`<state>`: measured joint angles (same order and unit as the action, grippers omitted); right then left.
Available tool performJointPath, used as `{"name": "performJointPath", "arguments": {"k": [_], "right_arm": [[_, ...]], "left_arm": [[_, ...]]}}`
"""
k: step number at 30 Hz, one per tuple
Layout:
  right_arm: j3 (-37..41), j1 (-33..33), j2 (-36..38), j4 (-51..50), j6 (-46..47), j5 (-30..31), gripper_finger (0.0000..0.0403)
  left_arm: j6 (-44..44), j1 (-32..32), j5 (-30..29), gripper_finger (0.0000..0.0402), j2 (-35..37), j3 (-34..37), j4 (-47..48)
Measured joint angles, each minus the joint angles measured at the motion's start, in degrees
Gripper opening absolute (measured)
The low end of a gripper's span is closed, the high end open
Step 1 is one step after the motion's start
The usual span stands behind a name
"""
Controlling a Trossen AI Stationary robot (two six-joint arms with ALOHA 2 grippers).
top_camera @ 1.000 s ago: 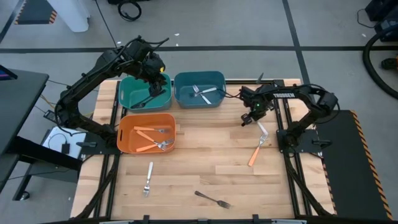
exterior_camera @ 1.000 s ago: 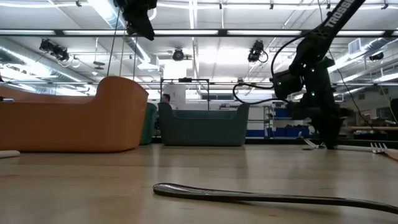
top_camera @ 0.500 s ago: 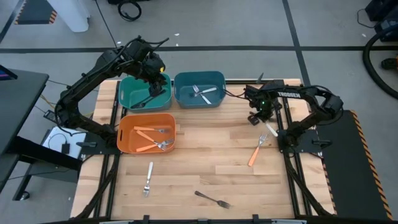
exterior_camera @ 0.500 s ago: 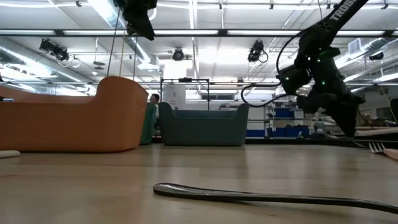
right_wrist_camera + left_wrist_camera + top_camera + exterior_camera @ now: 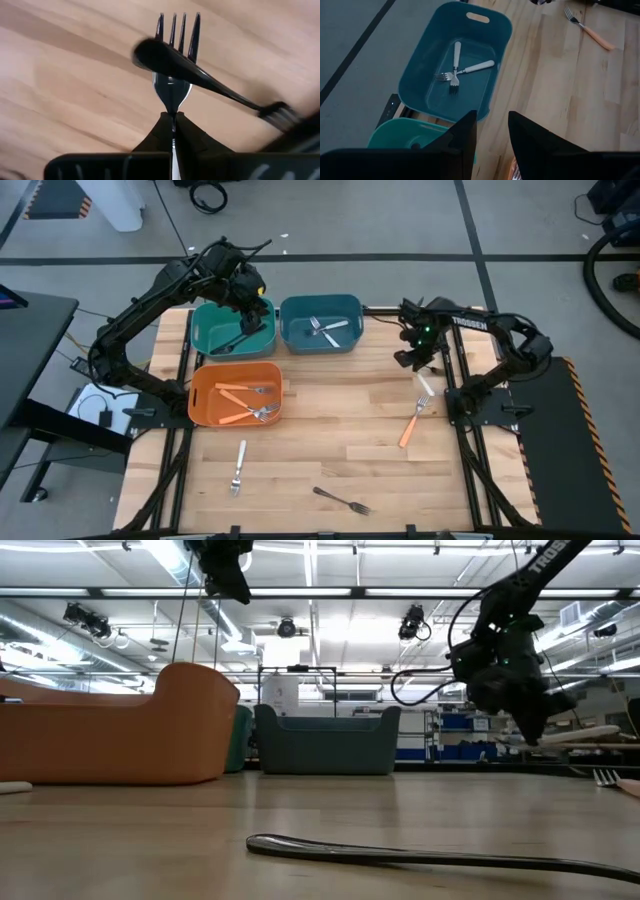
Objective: Sort silverware by color (type)
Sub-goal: Put the top white fork into the blue bin
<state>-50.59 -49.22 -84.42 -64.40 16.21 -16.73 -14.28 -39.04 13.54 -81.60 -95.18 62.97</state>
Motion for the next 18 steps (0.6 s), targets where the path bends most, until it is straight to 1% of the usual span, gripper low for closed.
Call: {"name": "performJointPath", "arguments": {"k": [5,8,11,14,18], "right_arm": [[0.0,-2.3,0.0,4.1,-0.8,-4.1,0.0006],[0.0,-3.1,0.0,7.7,-0.4,-8.0,0.0006],[0.0,-3.2,0.0,11.0,1.5,-10.6,0.0006],[0.0,-3.2,0.0,12.7,1.8,-12.1,0.0006],[-0.5,-2.9,0.0,14.5,2.2,-15.6,0.0007]], "left_arm": [[-0.5,0.0,0.0,0.0121,0.0,0.0,0.0],[-0.5,0.0,0.0,0.0121,0.0,0.0,-0.2],[-0.5,0.0,0.0,0.0121,0.0,0.0,-0.5],[-0.5,0.0,0.0,0.0121,0.0,0.0,-0.5],[-0.5,0.0,0.0,0.0121,0.0,0.0,-0.5]]}}
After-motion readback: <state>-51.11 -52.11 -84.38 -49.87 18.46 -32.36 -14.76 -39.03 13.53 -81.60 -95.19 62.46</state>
